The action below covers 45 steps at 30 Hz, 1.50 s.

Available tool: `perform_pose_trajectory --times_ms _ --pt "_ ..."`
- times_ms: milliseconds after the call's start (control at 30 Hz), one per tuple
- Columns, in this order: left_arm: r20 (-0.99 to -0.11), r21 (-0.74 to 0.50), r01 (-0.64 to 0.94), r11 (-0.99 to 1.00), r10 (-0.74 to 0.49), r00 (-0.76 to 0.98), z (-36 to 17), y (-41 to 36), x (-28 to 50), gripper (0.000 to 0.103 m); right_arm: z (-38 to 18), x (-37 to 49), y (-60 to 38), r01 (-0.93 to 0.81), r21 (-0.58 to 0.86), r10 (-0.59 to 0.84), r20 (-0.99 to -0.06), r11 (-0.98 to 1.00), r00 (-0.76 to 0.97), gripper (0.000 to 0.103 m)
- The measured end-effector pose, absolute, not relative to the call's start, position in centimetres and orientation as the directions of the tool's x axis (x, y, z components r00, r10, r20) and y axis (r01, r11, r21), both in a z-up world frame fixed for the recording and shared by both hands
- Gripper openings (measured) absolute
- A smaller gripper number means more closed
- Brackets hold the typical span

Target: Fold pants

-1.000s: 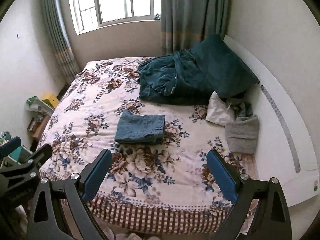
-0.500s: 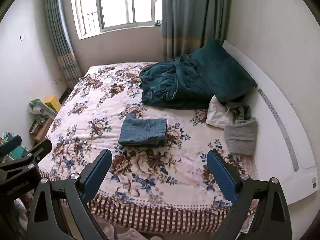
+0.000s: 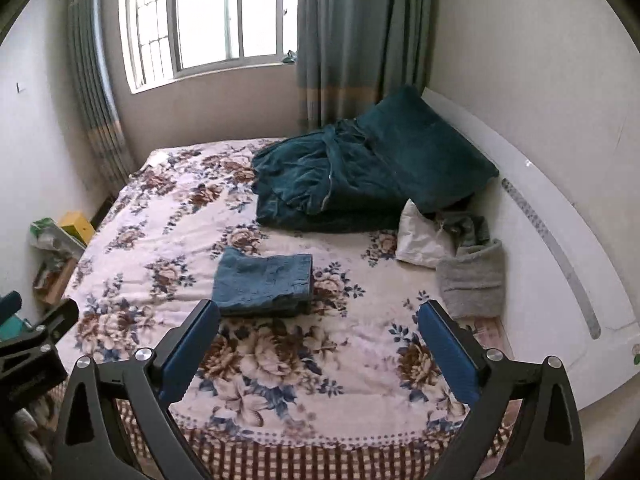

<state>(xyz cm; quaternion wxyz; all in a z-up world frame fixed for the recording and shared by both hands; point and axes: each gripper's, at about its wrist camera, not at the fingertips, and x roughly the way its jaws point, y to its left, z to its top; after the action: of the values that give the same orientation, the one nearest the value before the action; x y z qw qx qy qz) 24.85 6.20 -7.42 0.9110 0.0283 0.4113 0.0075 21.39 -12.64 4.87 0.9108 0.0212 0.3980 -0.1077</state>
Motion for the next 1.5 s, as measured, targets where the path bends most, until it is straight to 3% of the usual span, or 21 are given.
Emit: perform_pose_trajectory --times_ms 367,1500 --pt "-0.763 0.050 -0.003 0.999 0.040 0.645 -10.1 6.2 27.0 0.102 0.6 23.6 -13.3 0.235 -0.073 -0.210 -0.743 0.969 0.635 0.101" --pt "-0.745 0.058 0.009 0.998 0.037 0.666 -9.9 5.3 28.3 0.102 0.2 24.5 -12.4 0.228 -0.068 -0.205 -0.727 0.971 0.656 0.101"
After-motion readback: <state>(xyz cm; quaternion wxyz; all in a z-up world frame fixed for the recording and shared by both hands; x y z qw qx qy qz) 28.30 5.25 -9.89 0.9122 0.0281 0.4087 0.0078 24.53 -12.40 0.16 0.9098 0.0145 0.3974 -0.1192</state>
